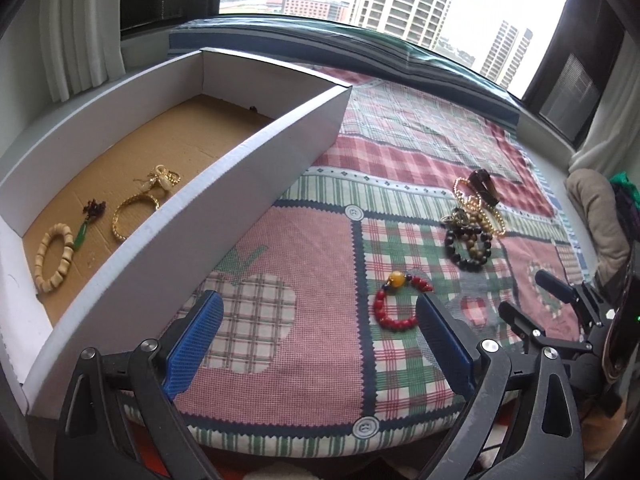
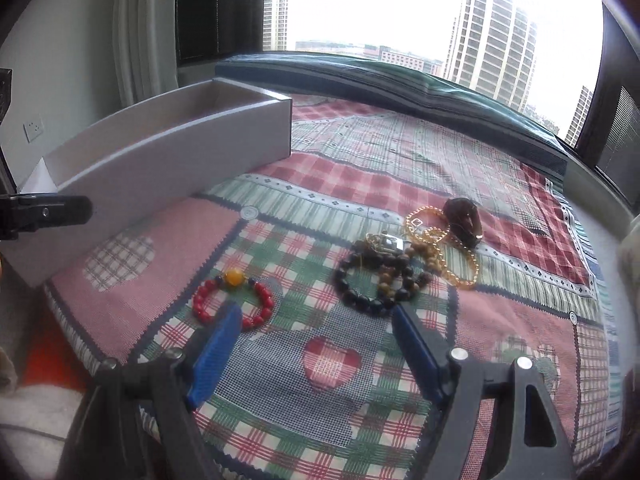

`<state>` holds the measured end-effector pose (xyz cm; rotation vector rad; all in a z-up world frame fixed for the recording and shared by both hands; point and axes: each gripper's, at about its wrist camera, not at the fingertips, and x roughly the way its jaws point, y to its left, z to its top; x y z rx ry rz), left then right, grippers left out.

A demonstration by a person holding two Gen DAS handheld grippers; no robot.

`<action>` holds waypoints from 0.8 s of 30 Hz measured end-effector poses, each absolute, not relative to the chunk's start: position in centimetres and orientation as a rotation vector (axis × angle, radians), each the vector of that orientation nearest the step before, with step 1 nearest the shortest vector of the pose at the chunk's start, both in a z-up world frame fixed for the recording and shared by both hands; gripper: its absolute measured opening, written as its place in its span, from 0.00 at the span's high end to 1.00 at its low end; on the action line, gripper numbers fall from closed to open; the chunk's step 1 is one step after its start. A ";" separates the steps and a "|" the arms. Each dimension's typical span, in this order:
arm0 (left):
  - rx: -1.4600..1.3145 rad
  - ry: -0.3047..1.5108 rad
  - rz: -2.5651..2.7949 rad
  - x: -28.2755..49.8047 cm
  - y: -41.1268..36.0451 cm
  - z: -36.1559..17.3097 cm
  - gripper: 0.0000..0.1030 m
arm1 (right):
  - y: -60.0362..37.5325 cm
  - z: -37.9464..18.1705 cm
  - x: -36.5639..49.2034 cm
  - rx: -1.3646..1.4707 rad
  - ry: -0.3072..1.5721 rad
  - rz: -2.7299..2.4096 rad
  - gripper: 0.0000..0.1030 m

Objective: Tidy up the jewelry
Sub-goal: 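Move both tools back from the box toward the red bead bracelet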

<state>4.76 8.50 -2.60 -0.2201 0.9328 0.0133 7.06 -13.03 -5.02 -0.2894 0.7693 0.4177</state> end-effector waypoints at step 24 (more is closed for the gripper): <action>-0.218 0.948 0.028 4.6 8.5 -3.6 0.06 | -15.2 -8.1 5.5 -0.237 0.821 0.364 0.23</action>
